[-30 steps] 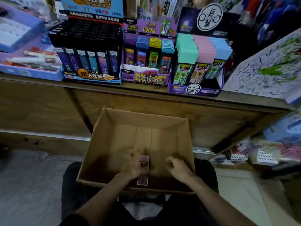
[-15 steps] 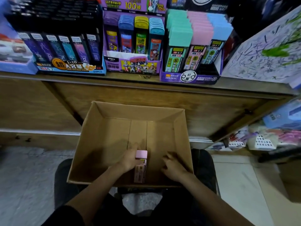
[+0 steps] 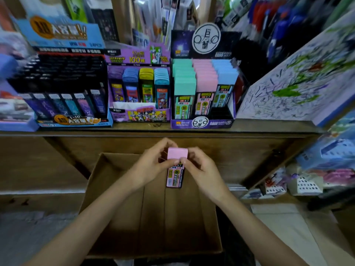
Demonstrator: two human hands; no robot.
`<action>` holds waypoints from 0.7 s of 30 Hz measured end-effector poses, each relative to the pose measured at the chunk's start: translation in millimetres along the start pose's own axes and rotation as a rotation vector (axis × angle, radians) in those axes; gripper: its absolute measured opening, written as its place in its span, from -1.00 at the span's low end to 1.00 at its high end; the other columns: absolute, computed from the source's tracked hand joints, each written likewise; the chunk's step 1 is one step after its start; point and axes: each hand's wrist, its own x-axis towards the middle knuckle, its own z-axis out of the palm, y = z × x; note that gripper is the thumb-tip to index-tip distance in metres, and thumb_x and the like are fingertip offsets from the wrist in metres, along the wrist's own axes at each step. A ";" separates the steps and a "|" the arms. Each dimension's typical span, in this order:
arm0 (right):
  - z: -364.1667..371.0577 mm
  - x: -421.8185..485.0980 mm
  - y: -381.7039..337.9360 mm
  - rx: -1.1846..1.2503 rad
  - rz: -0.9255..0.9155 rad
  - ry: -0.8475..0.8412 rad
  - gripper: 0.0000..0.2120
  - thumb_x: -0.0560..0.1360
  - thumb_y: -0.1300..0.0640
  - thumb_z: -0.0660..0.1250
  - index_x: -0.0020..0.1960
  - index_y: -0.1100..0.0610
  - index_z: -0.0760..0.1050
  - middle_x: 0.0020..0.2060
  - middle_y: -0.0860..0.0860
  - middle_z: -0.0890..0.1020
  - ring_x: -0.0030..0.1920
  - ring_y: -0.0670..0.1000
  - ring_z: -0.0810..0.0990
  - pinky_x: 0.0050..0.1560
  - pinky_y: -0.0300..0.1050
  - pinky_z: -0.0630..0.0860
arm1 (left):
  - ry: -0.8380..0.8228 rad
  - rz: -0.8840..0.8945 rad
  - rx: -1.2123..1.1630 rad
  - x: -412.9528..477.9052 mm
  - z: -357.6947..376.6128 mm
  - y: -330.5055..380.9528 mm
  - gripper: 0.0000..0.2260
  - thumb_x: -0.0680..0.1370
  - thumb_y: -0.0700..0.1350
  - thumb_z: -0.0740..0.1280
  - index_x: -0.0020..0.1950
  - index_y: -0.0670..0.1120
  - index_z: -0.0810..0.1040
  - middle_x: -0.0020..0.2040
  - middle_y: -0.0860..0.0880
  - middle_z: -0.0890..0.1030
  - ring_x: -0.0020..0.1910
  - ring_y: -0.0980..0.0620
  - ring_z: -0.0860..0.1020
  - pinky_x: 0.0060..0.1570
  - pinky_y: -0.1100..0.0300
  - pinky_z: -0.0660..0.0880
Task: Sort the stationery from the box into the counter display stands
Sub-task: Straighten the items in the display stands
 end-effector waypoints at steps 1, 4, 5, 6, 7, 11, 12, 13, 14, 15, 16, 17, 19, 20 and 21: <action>-7.2 4.6 -9.2 -0.005 -0.024 0.003 -0.83 0.55 0.16 0.28 0.10 -0.06 0.48 -0.01 -0.09 0.62 0.06 -0.12 0.58 0.12 -0.11 0.50 | 0.007 0.014 0.010 5.4 -2.9 11.0 -0.78 0.47 -0.26 0.40 0.04 -0.07 0.45 -0.04 0.01 0.57 -0.03 0.05 0.56 -0.01 0.17 0.51; -32.3 18.8 -35.5 -0.060 -0.100 0.026 -0.86 0.54 0.15 0.30 0.07 -0.03 0.48 -0.03 -0.07 0.63 0.03 -0.11 0.59 0.09 -0.08 0.54 | 0.050 0.051 0.012 19.4 -9.1 34.8 -0.77 0.48 -0.24 0.40 0.07 -0.09 0.43 -0.01 -0.02 0.58 -0.04 0.10 0.57 -0.02 0.25 0.50; -43.2 24.5 -43.8 -0.077 -0.134 0.045 -0.87 0.54 0.15 0.30 0.06 -0.03 0.48 -0.04 -0.08 0.63 0.02 -0.12 0.60 0.07 -0.09 0.55 | 0.090 0.065 0.040 24.3 -11.8 39.5 -0.75 0.47 -0.20 0.41 0.08 -0.09 0.43 -0.01 0.01 0.57 -0.05 0.16 0.56 -0.03 0.33 0.50; -55.0 30.5 -53.0 -0.090 -0.171 0.069 -0.87 0.54 0.15 0.30 0.04 -0.06 0.48 -0.05 -0.11 0.63 0.00 -0.14 0.60 0.04 -0.12 0.56 | 0.150 0.076 0.115 29.7 -15.2 42.3 -0.73 0.47 -0.15 0.42 0.10 -0.07 0.43 0.01 0.04 0.55 -0.04 0.21 0.54 -0.03 0.40 0.47; -66.7 36.8 -62.5 -0.098 -0.205 0.100 -0.84 0.54 0.15 0.30 0.02 -0.11 0.47 -0.06 -0.14 0.62 -0.01 -0.15 0.60 0.02 -0.14 0.56 | 0.216 0.084 0.224 35.4 -19.3 43.3 -0.71 0.47 -0.10 0.42 0.13 -0.05 0.42 0.04 0.05 0.52 -0.01 0.22 0.51 -0.02 0.41 0.42; -106.5 62.7 -87.8 -0.055 -0.271 0.265 -0.80 0.54 0.17 0.30 -0.06 -0.15 0.46 -0.11 -0.17 0.61 -0.05 -0.14 0.60 -0.01 -0.19 0.53 | 0.382 0.063 0.392 56.0 -25.3 39.2 -0.66 0.49 -0.06 0.41 0.20 -0.11 0.43 0.09 0.03 0.45 0.07 0.14 0.43 -0.01 0.32 0.31; -112.2 68.6 -90.5 -0.050 -0.283 0.287 -0.79 0.54 0.18 0.29 -0.06 -0.15 0.46 -0.10 -0.14 0.61 -0.04 -0.13 0.60 0.01 -0.20 0.52 | 0.403 0.045 0.371 59.6 -22.9 37.8 -0.65 0.49 -0.07 0.41 0.21 -0.14 0.42 0.08 0.02 0.46 0.06 0.12 0.45 -0.02 0.30 0.33; -115.8 73.7 -91.8 -0.053 -0.301 0.290 -0.79 0.55 0.19 0.29 -0.06 -0.14 0.46 -0.10 -0.14 0.61 -0.04 -0.14 0.60 0.01 -0.24 0.51 | 0.420 0.025 0.341 62.5 -20.0 36.6 -0.65 0.49 -0.09 0.41 0.21 -0.16 0.42 0.07 0.00 0.48 0.05 0.09 0.47 -0.01 0.27 0.37; -117.7 78.0 -91.7 -0.069 -0.312 0.273 -0.79 0.55 0.19 0.28 -0.04 -0.14 0.46 -0.08 -0.17 0.61 -0.03 -0.16 0.60 0.00 -0.28 0.51 | 0.433 0.010 0.310 64.2 -17.1 35.6 -0.64 0.50 -0.11 0.40 0.23 -0.18 0.41 0.08 -0.03 0.49 0.05 0.07 0.48 0.00 0.22 0.42; -118.5 81.4 -90.5 -0.096 -0.311 0.244 -0.81 0.56 0.18 0.28 -0.03 -0.14 0.46 -0.06 -0.19 0.61 -0.02 -0.17 0.59 0.00 -0.30 0.50 | 0.444 0.003 0.292 65.4 -14.8 34.7 -0.64 0.50 -0.13 0.40 0.24 -0.19 0.41 0.09 -0.06 0.50 0.04 0.05 0.49 0.02 0.17 0.47; -119.0 84.4 -87.7 -0.131 -0.298 0.208 -0.83 0.56 0.16 0.27 0.00 -0.13 0.46 -0.04 -0.21 0.60 0.00 -0.18 0.59 0.01 -0.29 0.50 | 0.452 0.002 0.289 66.1 -12.9 33.9 -0.64 0.50 -0.14 0.39 0.25 -0.19 0.42 0.10 -0.08 0.52 0.04 0.05 0.49 0.04 0.13 0.49; -119.1 87.0 -84.5 -0.169 -0.284 0.171 -0.85 0.56 0.15 0.27 0.02 -0.11 0.47 -0.04 -0.23 0.60 0.01 -0.19 0.58 0.03 -0.28 0.50 | 0.457 0.004 0.290 66.4 -11.5 33.2 -0.65 0.51 -0.15 0.39 0.25 -0.19 0.42 0.12 -0.09 0.53 0.04 0.05 0.49 0.06 0.10 0.50; -118.1 88.9 -78.4 -0.230 -0.265 0.116 -0.85 0.56 0.14 0.28 0.05 -0.10 0.49 -0.06 -0.28 0.59 0.02 -0.22 0.57 0.06 -0.27 0.48 | 0.462 0.011 0.281 65.8 -9.7 31.7 -0.66 0.51 -0.16 0.38 0.25 -0.18 0.43 0.14 -0.08 0.53 0.04 0.07 0.48 0.09 0.09 0.50; -117.0 88.6 -76.7 -0.230 -0.256 0.104 -0.84 0.55 0.14 0.28 0.04 -0.12 0.49 -0.07 -0.29 0.60 0.02 -0.22 0.57 0.07 -0.26 0.49 | 0.463 0.013 0.277 65.1 -8.9 31.2 -0.66 0.51 -0.15 0.38 0.26 -0.17 0.43 0.14 -0.07 0.53 0.05 0.08 0.47 0.09 0.12 0.49; -116.2 88.6 -75.7 -0.211 -0.246 0.096 -0.82 0.55 0.15 0.29 0.02 -0.14 0.49 -0.09 -0.30 0.60 0.01 -0.22 0.58 0.05 -0.26 0.49 | 0.463 0.013 0.275 64.6 -8.3 30.9 -0.65 0.52 -0.15 0.37 0.27 -0.16 0.42 0.15 -0.06 0.52 0.05 0.09 0.47 0.09 0.14 0.48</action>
